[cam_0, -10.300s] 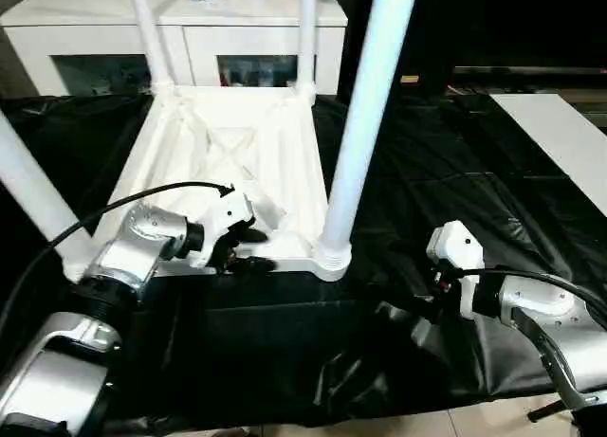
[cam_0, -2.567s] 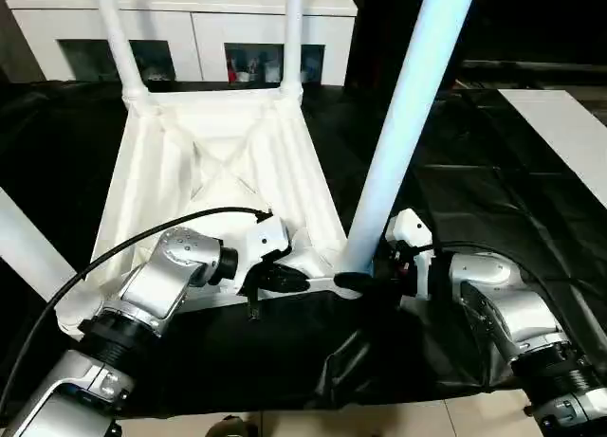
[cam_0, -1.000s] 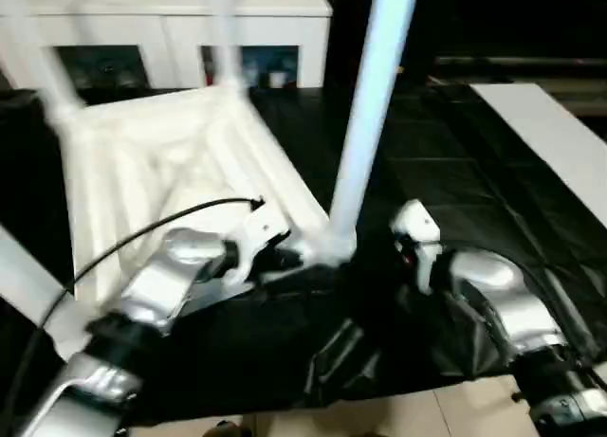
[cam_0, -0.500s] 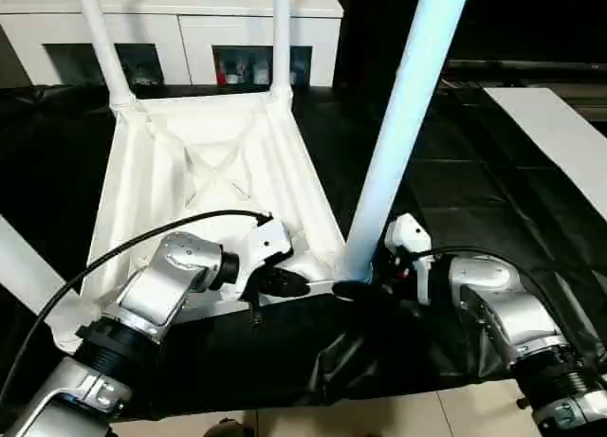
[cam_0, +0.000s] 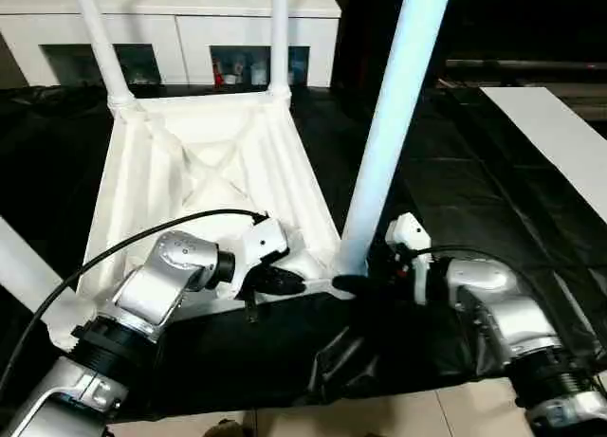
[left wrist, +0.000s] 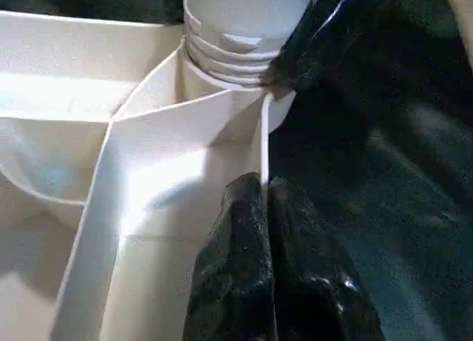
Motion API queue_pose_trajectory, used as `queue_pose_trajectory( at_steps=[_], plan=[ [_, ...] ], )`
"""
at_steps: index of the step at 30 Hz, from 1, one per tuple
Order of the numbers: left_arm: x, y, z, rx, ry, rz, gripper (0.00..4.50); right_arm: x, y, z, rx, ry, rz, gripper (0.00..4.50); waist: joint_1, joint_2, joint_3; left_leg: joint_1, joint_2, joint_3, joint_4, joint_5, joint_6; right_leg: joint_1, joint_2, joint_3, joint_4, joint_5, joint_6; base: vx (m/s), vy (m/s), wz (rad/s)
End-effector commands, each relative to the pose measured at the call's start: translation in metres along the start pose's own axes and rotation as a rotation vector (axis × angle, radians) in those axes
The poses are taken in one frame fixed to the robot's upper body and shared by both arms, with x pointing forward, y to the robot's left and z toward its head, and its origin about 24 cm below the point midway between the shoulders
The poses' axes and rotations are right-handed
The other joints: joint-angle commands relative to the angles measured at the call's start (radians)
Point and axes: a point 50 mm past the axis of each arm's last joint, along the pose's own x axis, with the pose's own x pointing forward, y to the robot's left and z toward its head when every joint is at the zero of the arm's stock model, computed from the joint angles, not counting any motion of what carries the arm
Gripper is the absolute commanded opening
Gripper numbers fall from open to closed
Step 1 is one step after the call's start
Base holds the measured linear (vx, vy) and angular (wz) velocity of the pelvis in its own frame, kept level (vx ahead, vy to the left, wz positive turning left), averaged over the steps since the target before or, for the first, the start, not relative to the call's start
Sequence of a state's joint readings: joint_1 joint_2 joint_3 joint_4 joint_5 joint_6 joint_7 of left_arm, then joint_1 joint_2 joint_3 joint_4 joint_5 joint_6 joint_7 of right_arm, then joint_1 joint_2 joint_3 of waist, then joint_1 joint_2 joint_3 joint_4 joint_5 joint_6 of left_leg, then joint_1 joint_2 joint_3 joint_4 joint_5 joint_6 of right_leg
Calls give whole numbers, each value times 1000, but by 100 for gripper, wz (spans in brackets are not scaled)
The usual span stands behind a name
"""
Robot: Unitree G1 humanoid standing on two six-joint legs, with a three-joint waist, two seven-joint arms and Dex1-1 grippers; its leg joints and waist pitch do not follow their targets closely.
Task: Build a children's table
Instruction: Rotate leg to tighten
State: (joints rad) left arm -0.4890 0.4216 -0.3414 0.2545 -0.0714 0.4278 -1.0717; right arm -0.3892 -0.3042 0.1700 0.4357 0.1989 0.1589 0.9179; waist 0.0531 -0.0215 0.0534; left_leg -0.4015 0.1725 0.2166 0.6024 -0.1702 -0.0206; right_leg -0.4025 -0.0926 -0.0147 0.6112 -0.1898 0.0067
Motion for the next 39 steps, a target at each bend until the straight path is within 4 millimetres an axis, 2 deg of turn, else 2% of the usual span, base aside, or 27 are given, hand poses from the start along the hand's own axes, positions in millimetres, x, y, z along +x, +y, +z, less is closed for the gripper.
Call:
queue_pose_trajectory(
  at_steps=[1,3,4,6,7,8,9,11,13,15,16,17,19,20,21,22,23,24,25,26,28,30,31,32,33,36,39],
  plan=[
    [15,-5,11,4,-42,-7,0,5,-10,-5,19,31,-165,273,-6,-1,-61,36,56,-36,-89,-310,-28,21,-45,23,-75,-272,-198,0,0,0],
    [25,-2,12,-29,-46,61,0,15,-13,-7,48,33,-283,272,-15,-2,-61,36,55,-39,-91,-329,-43,18,-46,23,-78,-304,-186,0,0,0],
    [36,1,15,-75,-53,141,0,26,-15,-7,91,25,-416,272,-26,-2,-60,34,52,-40,-92,-347,-58,17,-46,22,-81,-332,-176,0,0,0],
    [40,3,16,-100,-49,177,0,30,-17,-6,106,25,-471,272,-30,-3,-64,33,52,-45,-92,-359,-65,18,-48,21,-83,-346,-164,0,0,0],
    [46,8,18,-141,-44,252,0,37,-18,-3,123,26,-554,272,-31,-4,-63,32,51,-45,-92,-362,-62,18,-46,20,-84,-346,-160,0,0,0],
    [51,11,20,-157,-40,305,0,45,-16,-3,144,29,-587,272,-33,-2,-63,39,50,-41,-90,-368,-64,11,-43,23,-87,-333,-160,0,0,0],
    [52,12,20,-161,-38,327,0,48,-15,-2,151,31,-594,272,-34,-1,-64,42,49,-40,-88,-374,-64,6,-43,24,-88,-329,-164,0,0,0],
    [58,18,24,-152,-31,413,0,60,-10,1,159,38,-613,272,-31,-2,-66,38,49,-42,-89,-370,-56,14,-43,22,-88,-308,-156,0,0,0],
    [59,22,27,-138,-42,477,0,69,-4,3,127,43,-598,272,-29,-1,-67,35,48,-40,-88,-350,-43,14,-41,22,-88,-273,-152,0,0,0],
    [60,24,29,-127,-47,497,0,77,2,10,76,13,-565,272,-22,-6,-69,32,48,-37,-85,-316,-23,19,-43,22,-84,-240,-152,0,0,0],
    [59,24,29,-122,-46,494,0,78,3,15,89,-33,-550,342,-19,-4,-69,32,48,-37,-84,-311,-14,19,-45,23,-84,-241,-151,0,0,0],
    [58,24,28,-116,-47,491,0,78,3,18,98,-64,-534,342,-18,-4,-69,32,48,-36,-84,-308,-11,20,-45,23,-85,-242,-151,0,0,0],
    [55,24,28,-111,-51,481,0,76,1,23,81,-91,-537,348,-18,-1,-68,31,49,-37,-86,-312,-6,19,-43,22,-85,-251,-150,0,0,0],
    [50,24,26,-90,-58,460,0,73,-1,25,73,-103,-526,362,-23,1,-69,23,49,-41,-88,-307,-11,25,-44,20,-82,-249,-149,0,0,0],
    [45,24,25,-71,-61,440,0,69,-2,27,89,-117,-506,377,-23,2,-69,23,48,-42,-89,-308,-13,26,-42,18,-82,-251,-145,0,0,0],
    [40,22,24,-41,-74,406,0,65,-3,29,96,-130,-469,389,-25,-4,-69,20,50,-43,-89,-311,-2,29,-43,19,-81,-243,-145,0,0,0],
    [33,20,22,-22,-92,362,0,57,-5,30,81,-135,-431,389,-28,-2,-69,19,50,-43,-90,-307,-1,28,-42,19,-79,-236,-149,0,0,0],
    [33,20,22,-22,-92,362,0,57,-5,30,81,-135,-431,396,-28,-3,-68,20,51,-45,-91,-299,0,31,-41,17,-79,-230,-151,0,0,0],
    [26,17,21,-13,-115,318,0,47,-7,30,46,-130,-384,396,-29,0,-70,24,52,-42,-88,-293,4,26,-42,20,-77,-212,-161,0,0,0],
    [22,15,21,2,-125,292,0,43,-8,30,30,-125,-352,396,-29,-3,-70,25,52,-40,-86,-288,9,25,-40,20,-77,-200,-168,0,0,0],
    [14,12,17,27,-117,243,0,32,-6,27,-1,-114,-264,396,-21,1,-70,27,55,-38,-85,-261,28,26,-40,21,-72,-157,-190,0,0,0],
    [3,2,14,60,-123,124,0,14,-4,21,-39,-87,-137,396,-13,-2,-70,29,55,-36,-82,-251,36,29,-40,22,-70,-135,-197,0,0,0],
    [0,-1,13,64,-124,85,0,9,-3,19,-45,-78,-103,396,-8,2,-70,30,58,-35,-82,-229,44,29,-39,22,-64,-97,-204,0,0,0],
    [-2,-3,12,65,-124,64,0,6,-3,18,-46,-73,-85,396,-7,2,-69,33,55,-31,-81,-224,51,25,-35,21,-64,-79,-226,0,0,0],
    [-4,-5,11,73,-121,38,0,3,-3,18,-50,-66,-68,396,-7,2,-69,33,55,-31,-81,-224,51,25,-35,21,-64,-79,-226,0,0,0],
    [-13,-14,7,74,-123,-76,0,-11,3,9,-77,15,83,396,-2,0,-63,35,58,-33,-88,-279,29,23,-38,22,-70,-170,-219,0,0,0],
    [-15,-16,6,70,-119,-97,0,-13,8,5,-92,57,149,396,4,2,-60,42,60,-31,-90,-313,7,16,-38,25,-74,-201,-210,0,0,0]
  ],
)
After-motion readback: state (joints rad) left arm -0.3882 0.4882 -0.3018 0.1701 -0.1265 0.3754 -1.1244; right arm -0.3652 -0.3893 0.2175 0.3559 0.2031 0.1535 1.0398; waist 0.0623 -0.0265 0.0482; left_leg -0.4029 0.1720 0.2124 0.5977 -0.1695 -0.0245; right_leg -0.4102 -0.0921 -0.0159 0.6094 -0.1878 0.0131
